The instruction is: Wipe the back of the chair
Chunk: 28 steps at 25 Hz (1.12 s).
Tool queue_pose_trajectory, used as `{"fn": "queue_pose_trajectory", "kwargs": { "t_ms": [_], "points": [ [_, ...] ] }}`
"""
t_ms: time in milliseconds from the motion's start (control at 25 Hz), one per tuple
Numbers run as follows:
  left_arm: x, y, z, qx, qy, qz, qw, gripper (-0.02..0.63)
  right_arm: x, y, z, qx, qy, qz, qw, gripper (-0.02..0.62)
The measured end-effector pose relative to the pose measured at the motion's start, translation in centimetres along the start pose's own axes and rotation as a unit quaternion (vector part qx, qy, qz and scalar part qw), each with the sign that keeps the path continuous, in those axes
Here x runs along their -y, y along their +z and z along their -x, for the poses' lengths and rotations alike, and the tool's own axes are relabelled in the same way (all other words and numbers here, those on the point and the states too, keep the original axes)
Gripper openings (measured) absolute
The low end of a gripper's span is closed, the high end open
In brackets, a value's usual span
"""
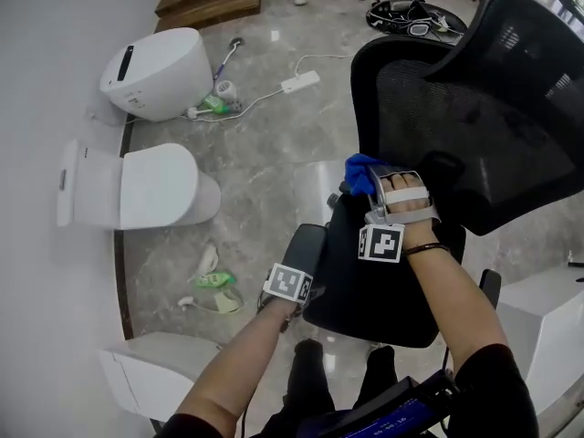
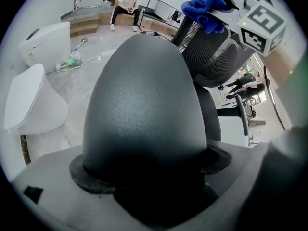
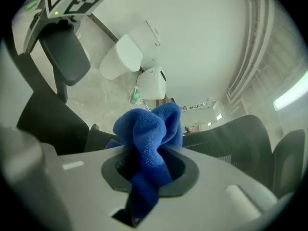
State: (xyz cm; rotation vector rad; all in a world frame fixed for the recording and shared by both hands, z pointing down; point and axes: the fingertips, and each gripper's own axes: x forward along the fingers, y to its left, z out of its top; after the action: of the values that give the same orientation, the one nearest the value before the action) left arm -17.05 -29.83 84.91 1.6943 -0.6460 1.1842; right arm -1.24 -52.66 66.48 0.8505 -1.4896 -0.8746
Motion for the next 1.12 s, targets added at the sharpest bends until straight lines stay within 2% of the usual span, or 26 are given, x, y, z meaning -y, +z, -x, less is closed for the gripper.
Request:
{"fn": "queue_pose_trajectory", "kwargs": {
  "t_ms": [120,240,400,600,720,800,920,1000,1120],
  "points": [
    [-0.4,-0.2,0.3,-0.002,-0.001,-0.003,1.0,0.522,-0.3,-0.9,0.1,-0.014,-0.004,0.005,1.0,0.067],
    [-0.4,-0.1,0.2,-0.004,-0.001,-0.001,1.0,0.523,-1.0,-5.7,1.8,-0.045,0.002,-0.001,0.999,0.067],
    [0.0,0.3,0.0,-0.007,0.001,-0.002,1.0,0.523,-2.9,-16.1,6.0,-0.1,0.016,0.001,0.995,0.067],
    [-0.1,0.3,0.2,-0.009,0.0,-0.003,1.0,0.523,-5.9,-30.5,13.5,-0.194,0.037,-0.011,0.98,0.067],
    [0.1,0.3,0.0,-0.008,-0.001,0.0,1.0,0.523,-7.2,-35.2,16.8,-0.214,0.041,-0.01,0.976,0.067],
    [0.1,0.3,-0.1,-0.008,-0.002,0.002,1.0,0.523,-7.5,-36.8,17.9,-0.229,0.037,-0.026,0.972,0.067],
    [0.1,0.2,-0.4,-0.009,0.0,0.003,1.0,0.523,-8.1,-37.8,18.6,-0.251,0.03,-0.08,0.964,0.067],
    [0.1,0.2,-0.3,-0.009,0.002,0.003,1.0,0.523,-7.8,-34.3,17.6,-0.216,0.023,-0.1,0.971,0.067],
    [0.4,0.5,0.0,-0.01,0.002,0.0,0.9999,0.523,-7.4,-24.0,13.9,-0.122,0.028,-0.088,0.988,0.067]
  ]
}}
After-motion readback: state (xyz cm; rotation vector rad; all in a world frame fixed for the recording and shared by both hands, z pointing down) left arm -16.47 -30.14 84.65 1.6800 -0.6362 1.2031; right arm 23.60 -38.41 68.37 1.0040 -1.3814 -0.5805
